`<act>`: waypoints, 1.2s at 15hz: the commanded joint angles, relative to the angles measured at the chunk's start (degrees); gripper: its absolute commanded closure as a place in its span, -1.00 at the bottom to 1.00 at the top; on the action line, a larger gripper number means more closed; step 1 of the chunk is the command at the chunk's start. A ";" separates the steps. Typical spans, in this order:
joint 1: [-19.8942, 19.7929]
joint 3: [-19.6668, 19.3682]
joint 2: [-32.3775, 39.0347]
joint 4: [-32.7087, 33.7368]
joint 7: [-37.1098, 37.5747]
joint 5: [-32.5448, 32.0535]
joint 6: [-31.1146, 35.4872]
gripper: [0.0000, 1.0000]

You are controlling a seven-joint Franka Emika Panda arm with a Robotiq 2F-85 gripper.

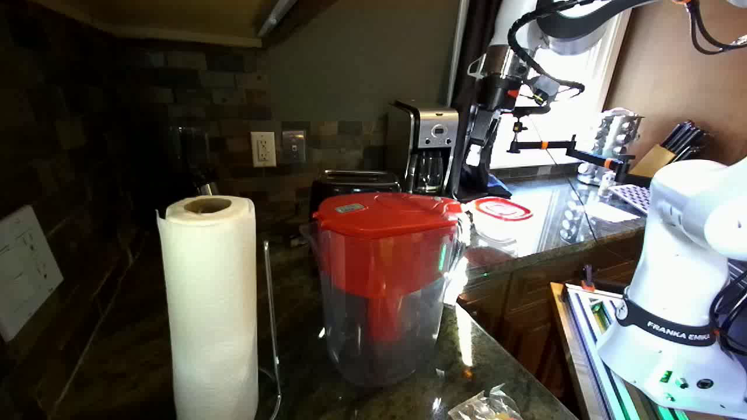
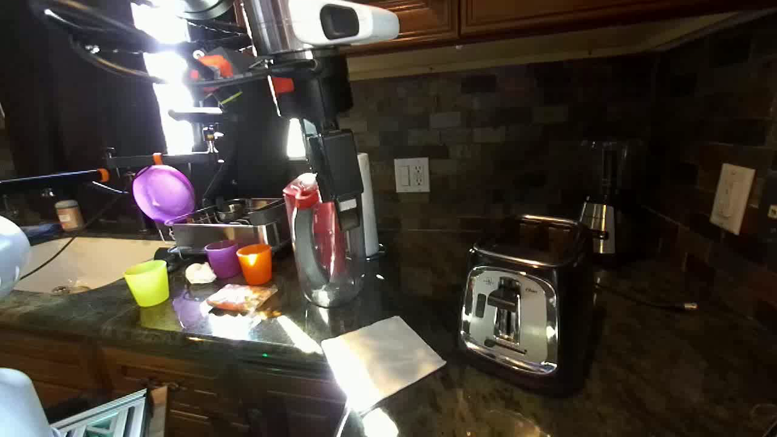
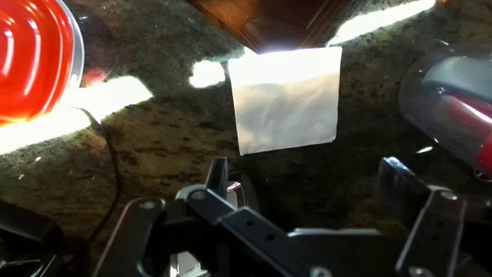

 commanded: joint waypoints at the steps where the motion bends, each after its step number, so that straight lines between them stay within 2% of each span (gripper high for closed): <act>1: -0.47 0.38 0.09 0.15 -0.29 0.32 -0.18 -1.00; 9: -0.78 0.01 0.95 0.08 0.08 0.52 0.71 -1.00; 14: -2.54 -2.18 5.94 -1.49 -1.21 0.18 7.19 -1.00; 18: -2.58 -3.87 9.72 -3.75 -6.09 -0.27 15.02 -1.00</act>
